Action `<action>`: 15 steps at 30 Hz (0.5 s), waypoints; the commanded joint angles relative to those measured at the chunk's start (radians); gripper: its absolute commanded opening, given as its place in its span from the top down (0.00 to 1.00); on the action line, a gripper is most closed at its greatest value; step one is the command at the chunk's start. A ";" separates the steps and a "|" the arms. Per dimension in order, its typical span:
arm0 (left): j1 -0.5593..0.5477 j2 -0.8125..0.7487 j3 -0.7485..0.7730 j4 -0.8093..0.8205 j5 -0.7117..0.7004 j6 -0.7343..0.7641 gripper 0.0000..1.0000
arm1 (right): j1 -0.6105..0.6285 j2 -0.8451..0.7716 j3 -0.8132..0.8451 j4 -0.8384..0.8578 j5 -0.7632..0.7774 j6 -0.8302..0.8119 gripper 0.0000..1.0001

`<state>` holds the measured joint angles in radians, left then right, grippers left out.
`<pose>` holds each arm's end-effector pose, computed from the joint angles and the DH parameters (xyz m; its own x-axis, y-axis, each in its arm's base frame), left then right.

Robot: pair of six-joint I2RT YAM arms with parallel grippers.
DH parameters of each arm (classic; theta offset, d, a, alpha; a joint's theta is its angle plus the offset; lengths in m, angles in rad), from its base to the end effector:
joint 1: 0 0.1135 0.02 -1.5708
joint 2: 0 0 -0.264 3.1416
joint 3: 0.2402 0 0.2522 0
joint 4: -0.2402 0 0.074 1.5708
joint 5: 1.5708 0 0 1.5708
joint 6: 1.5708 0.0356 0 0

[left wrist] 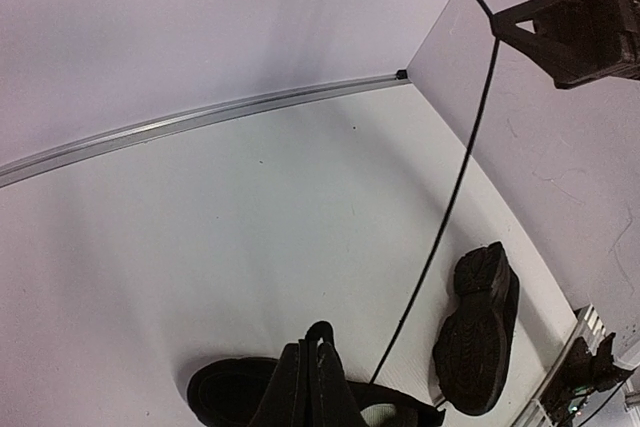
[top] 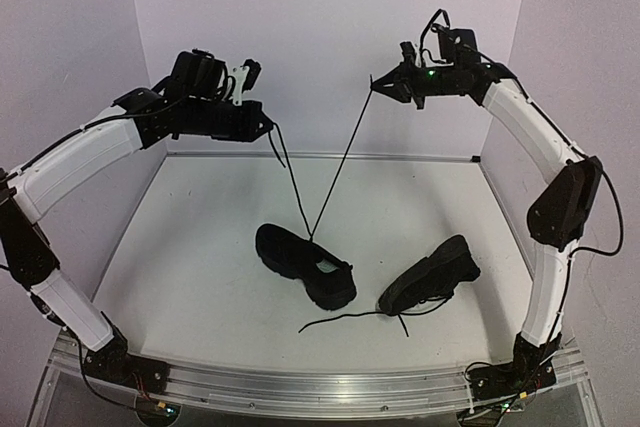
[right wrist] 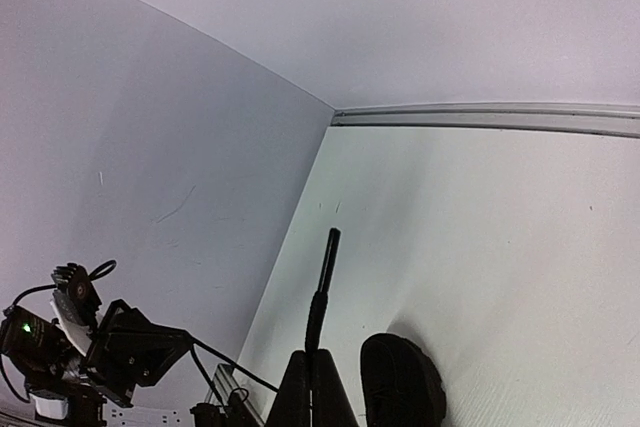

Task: Tie the shoes

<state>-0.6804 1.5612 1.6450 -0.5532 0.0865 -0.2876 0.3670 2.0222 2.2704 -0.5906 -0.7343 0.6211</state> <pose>0.2734 -0.2252 0.4083 -0.5319 0.0670 -0.8441 0.5587 0.7768 -0.2904 0.4138 0.1846 0.4357 -0.7527 0.1734 -0.6351 -0.5133 0.4494 0.7311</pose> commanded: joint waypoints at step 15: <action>0.051 0.570 0.524 -0.054 0.195 -0.149 0.87 | 0.172 -0.199 -0.235 0.230 -0.213 -0.047 1.00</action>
<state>-0.6756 2.1465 2.1269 -0.6018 0.2075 -0.3275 0.4401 1.8674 2.0212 -0.4568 -0.9022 0.6151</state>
